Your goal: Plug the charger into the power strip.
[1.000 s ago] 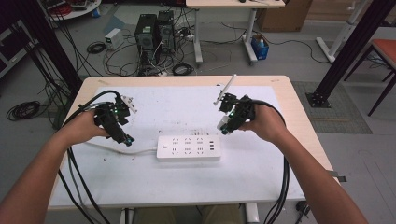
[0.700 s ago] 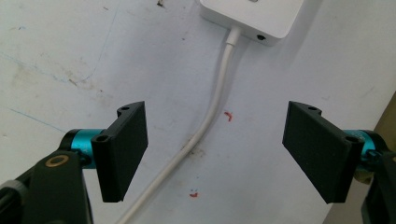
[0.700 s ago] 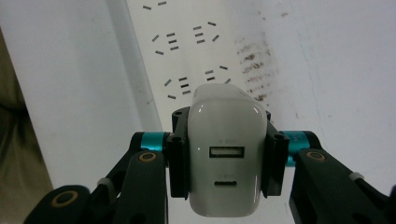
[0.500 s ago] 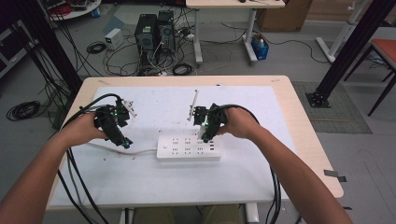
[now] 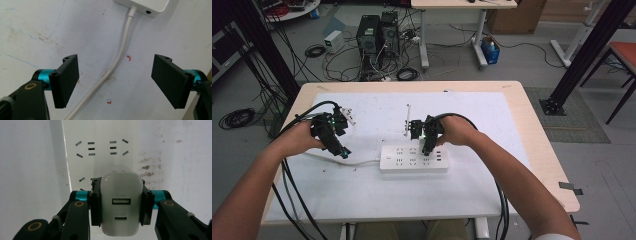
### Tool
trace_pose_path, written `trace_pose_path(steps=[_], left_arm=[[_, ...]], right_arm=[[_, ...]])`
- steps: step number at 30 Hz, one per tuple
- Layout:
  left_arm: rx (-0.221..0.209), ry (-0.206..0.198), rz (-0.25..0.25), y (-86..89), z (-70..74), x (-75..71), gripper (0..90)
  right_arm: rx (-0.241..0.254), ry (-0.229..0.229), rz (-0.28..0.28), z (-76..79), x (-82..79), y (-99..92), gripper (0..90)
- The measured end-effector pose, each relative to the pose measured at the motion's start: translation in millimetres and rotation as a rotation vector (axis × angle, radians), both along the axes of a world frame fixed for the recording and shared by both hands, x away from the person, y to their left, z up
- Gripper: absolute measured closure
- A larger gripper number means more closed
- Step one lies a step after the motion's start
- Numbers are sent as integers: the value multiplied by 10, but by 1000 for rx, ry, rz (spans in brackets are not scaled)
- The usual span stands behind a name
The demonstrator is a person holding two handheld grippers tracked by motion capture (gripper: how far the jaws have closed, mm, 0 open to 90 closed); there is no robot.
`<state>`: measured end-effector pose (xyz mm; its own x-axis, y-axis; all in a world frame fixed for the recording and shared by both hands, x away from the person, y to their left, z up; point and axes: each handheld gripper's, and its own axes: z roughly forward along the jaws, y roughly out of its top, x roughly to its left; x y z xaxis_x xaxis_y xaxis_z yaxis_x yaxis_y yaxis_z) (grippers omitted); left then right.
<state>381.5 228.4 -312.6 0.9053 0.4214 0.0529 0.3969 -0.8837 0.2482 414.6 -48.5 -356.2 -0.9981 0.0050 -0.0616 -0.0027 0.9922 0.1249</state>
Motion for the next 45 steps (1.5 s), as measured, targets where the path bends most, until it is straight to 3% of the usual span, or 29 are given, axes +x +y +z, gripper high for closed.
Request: trace_pose_path(steps=[9,17,28,32,39,45], left_arm=[[7,11,11,35,-44,25,224],[-3,13,16,24,-58,44,224],[-2,9,7,21,-63,39,224],[-8,4,9,15,-53,33,224],[-4,4,0,-10,-50,29,224],[-9,5,-1,-17,-59,41,224]], right_arm=[[-1,29,0,-16,57,9,623],[-25,13,25,-92,36,39,624],[0,86,-12,-101,149,-1,626],[-5,61,-4,-106,112,11,627],[-28,-40,23,-125,-44,41,627],[-27,-59,17,-137,-71,59,627]])
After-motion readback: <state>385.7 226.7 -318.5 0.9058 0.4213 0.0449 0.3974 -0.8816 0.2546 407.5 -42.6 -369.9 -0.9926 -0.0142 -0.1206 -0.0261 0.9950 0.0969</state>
